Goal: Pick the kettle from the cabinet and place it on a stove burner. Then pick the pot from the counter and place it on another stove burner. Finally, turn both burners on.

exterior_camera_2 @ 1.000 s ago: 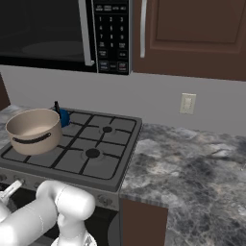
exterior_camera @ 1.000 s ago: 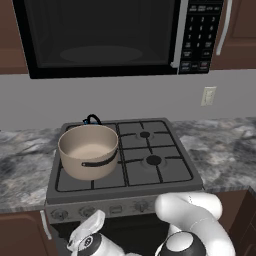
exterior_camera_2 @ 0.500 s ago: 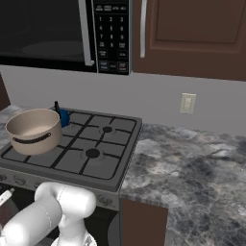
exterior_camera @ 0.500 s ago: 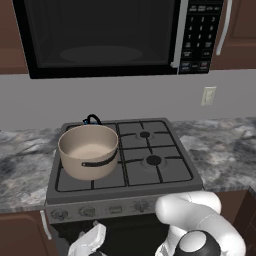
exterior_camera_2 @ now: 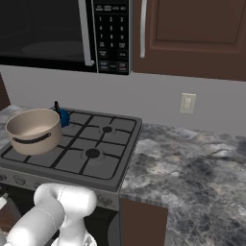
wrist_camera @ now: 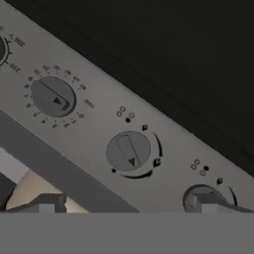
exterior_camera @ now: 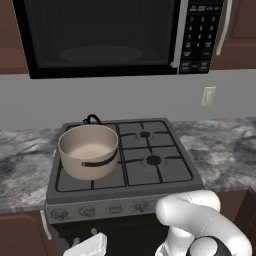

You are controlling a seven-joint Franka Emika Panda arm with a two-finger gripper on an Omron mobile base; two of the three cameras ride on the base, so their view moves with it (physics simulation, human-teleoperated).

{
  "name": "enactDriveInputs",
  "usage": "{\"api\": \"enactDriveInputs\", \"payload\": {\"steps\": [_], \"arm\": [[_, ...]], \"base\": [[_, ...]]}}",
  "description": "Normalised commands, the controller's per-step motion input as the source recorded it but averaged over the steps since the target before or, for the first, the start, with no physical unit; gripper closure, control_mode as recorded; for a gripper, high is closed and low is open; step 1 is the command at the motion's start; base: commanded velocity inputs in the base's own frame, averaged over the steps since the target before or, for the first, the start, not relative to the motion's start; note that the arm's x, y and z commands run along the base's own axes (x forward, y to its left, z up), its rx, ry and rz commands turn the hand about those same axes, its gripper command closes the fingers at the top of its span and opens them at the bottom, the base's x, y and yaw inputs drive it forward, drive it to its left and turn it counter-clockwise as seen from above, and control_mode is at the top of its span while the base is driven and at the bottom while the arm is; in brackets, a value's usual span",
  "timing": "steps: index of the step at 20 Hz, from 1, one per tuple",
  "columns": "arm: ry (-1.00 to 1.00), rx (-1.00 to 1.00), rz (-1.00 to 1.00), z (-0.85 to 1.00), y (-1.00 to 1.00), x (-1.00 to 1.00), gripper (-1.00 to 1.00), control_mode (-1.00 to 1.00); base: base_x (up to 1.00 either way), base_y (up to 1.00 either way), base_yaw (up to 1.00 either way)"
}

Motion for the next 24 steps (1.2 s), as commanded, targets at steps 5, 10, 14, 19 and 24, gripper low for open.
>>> {"api": "enactDriveInputs", "payload": {"steps": [5, 10, 14, 19, 24], "arm": [[-0.14, 0.28, 0.03, 0.00, 0.04, -0.05, -1.00, -1.00], [-0.13, 0.26, 0.00, 0.02, 0.20, 0.00, -1.00, -1.00], [-0.06, 0.23, 0.00, 0.09, 0.21, 0.00, -1.00, -1.00], [-0.03, 0.13, 0.00, 0.14, 0.14, 0.02, -1.00, -1.00], [0.00, 0.00, 0.00, 0.05, 0.16, 0.14, -1.00, -1.00]], "base": [[0.00, 0.00, 0.00], [0.00, 0.00, 0.00], [0.00, 0.00, 0.00], [0.00, 0.00, 0.00], [0.00, 0.00, 0.00]]}}
